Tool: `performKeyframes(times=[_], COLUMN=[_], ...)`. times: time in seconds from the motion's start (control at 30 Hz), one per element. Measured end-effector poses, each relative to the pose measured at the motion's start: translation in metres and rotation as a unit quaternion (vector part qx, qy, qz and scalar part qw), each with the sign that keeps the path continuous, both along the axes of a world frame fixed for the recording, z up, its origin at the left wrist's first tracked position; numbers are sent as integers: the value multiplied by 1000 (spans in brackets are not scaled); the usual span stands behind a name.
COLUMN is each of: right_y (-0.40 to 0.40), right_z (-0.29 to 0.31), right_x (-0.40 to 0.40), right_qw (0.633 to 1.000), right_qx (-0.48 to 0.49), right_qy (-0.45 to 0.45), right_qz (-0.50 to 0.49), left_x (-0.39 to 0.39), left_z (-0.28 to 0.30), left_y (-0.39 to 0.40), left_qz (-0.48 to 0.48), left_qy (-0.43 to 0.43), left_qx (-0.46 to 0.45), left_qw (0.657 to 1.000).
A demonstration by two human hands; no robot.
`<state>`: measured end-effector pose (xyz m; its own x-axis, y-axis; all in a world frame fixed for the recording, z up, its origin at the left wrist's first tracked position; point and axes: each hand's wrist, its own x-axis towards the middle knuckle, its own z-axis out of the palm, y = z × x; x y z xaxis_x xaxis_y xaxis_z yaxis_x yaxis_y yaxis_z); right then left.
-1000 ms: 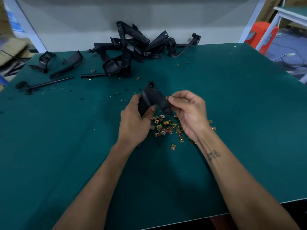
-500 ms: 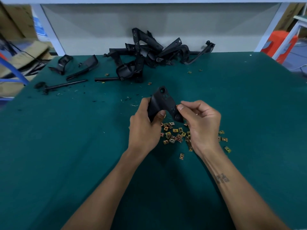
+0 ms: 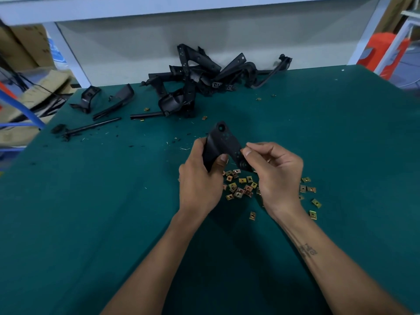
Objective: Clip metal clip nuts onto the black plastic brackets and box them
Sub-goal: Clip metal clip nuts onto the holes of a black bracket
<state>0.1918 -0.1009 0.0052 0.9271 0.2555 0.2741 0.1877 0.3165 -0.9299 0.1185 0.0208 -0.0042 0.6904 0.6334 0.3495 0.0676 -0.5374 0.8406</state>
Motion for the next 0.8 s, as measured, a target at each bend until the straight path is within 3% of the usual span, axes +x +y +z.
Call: performKeyframes(times=[0.8], right_y=[10], right_z=[-7], right_x=[-20], right_qw=[998], right_qx=[-40], right_qy=[-41], right_qz=[23], left_x=[0], left_z=[0], left_y=[0], left_qz=[28], left_qy=[-24], left_qx=[5], left_qw=[999])
